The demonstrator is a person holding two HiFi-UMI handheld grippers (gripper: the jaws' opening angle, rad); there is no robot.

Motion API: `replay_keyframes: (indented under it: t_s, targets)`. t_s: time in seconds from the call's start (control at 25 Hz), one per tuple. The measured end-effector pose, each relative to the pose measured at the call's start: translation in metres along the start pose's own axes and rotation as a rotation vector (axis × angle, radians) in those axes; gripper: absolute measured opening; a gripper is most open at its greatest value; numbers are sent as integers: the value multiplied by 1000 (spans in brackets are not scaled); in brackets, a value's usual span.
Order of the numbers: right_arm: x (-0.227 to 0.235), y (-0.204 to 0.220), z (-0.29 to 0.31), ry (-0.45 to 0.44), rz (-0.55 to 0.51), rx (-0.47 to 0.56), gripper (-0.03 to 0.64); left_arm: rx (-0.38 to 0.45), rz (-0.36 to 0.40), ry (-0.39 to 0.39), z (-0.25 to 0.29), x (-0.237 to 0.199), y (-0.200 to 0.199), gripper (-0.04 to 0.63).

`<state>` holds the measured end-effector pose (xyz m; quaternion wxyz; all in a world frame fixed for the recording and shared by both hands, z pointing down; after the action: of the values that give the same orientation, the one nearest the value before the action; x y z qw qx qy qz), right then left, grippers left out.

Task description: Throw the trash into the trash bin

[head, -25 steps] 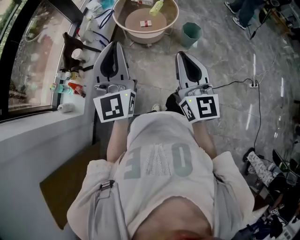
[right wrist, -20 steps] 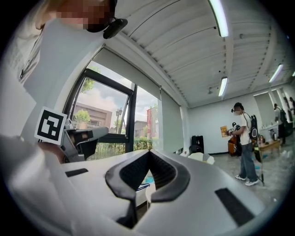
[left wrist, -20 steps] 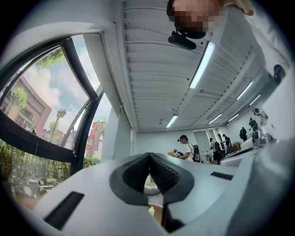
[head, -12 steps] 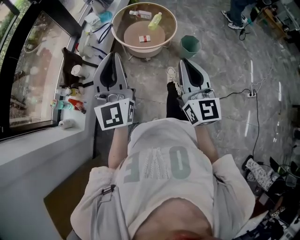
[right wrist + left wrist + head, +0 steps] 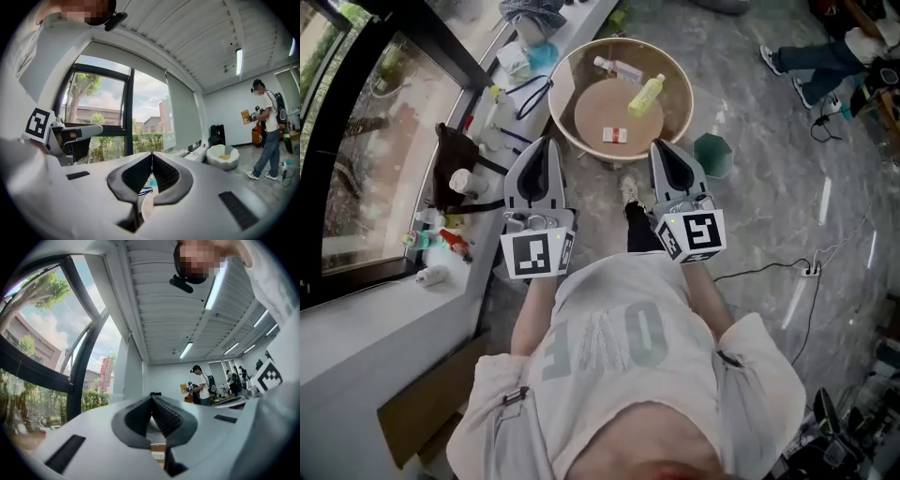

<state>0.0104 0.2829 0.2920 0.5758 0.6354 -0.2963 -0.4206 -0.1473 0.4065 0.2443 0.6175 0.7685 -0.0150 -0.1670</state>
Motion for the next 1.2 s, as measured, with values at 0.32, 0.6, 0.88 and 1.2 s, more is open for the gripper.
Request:
replay_keyframes:
  t_s: [0.32,0.6,0.88,1.2]
  targets:
    - [111,31,148,-139,-9,-109,15,21,-4,-200,177,-69,11,12]
    - [151,41,229,-179,13,-95,14,-24,40,-183,272,-79,41,11]
    - [158,25,260,-177,25,-69,15,-4,6,-153,310,-74,29,12]
    - [171,-6,274,-97,-3,8,15,60,17,-36,339,-65,-1,12]
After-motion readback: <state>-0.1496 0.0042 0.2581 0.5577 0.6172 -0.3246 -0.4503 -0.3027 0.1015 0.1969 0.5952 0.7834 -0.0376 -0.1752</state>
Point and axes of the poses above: the fingertips, and each gripper's own axes: z forward along the fingers, x to its right, y out of its underside, the point moved 3 cm from there along -z, backward along the fingers, and after that the axes turned 15 degrees about -z, right-handed, at the moved point
